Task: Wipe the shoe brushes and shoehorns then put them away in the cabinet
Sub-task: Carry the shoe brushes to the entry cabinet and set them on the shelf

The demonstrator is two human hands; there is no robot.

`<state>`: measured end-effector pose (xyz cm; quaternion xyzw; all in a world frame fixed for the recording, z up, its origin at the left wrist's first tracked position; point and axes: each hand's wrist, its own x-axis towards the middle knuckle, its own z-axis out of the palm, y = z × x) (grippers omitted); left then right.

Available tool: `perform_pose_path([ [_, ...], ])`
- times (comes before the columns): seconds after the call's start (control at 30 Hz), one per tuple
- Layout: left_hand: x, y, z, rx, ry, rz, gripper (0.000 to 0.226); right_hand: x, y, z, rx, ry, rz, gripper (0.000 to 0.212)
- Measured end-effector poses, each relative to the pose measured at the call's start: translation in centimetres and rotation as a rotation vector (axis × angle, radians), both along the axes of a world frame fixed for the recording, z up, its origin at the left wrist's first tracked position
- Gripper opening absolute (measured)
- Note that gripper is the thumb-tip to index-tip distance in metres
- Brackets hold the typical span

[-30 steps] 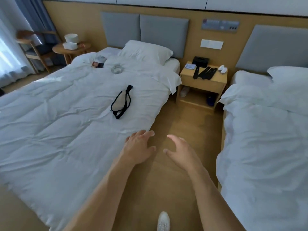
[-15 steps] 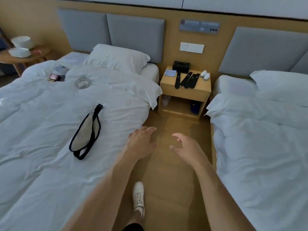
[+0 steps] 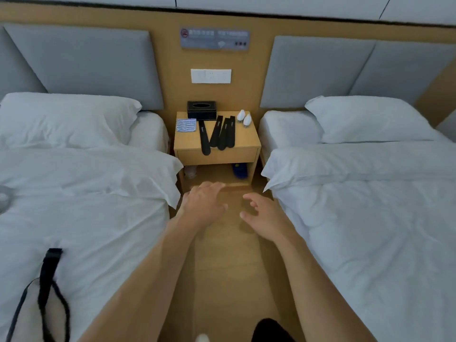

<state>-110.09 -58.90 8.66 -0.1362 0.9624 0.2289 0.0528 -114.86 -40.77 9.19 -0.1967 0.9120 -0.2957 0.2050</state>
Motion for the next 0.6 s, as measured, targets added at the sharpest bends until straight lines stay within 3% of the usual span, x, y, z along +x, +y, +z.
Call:
perform_pose_path([
  [0.3,-14.4,-4.3,-2.6,0.005,0.014,-0.054,0.061,-13.3,-4.9,-2.3,-0.023,-0.030,-0.050,0.054],
  [0.6,-32.0,-8.9,-3.5,-0.059,-0.043,0.052,0.060,-33.6,-9.6,-3.2,-0.023,-0.093,0.005,0.052],
])
